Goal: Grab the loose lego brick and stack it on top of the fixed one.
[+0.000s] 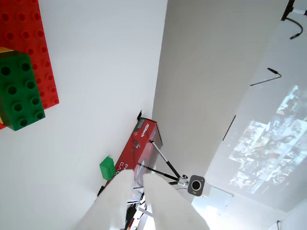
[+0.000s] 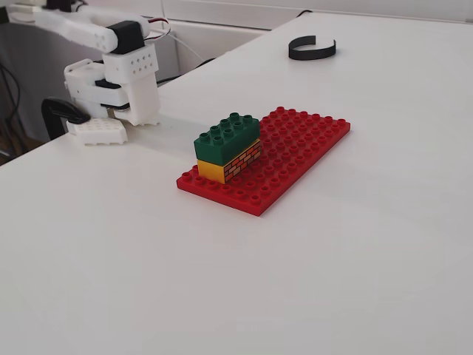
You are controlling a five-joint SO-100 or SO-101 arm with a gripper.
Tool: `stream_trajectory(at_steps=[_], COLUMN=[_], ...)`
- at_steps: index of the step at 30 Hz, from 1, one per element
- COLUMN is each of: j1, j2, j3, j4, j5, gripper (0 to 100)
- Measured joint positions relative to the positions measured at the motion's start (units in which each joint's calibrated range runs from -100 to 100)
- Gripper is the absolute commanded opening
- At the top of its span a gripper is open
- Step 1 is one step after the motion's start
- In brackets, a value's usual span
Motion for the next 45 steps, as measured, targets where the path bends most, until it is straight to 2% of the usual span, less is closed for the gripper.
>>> stream_trajectory(at_steps=[3, 16, 22, 45], j1=[0.4, 1.3, 5.8, 6.2], j2=[-10.7, -12.5, -12.7, -12.7], j3=[13.6, 48.1, 49.1, 49.1], j4=[-3.4, -4.1, -3.5, -3.5], j5=[0.0, -1.6, -5.4, -5.6], gripper=[1, 1, 1, 1])
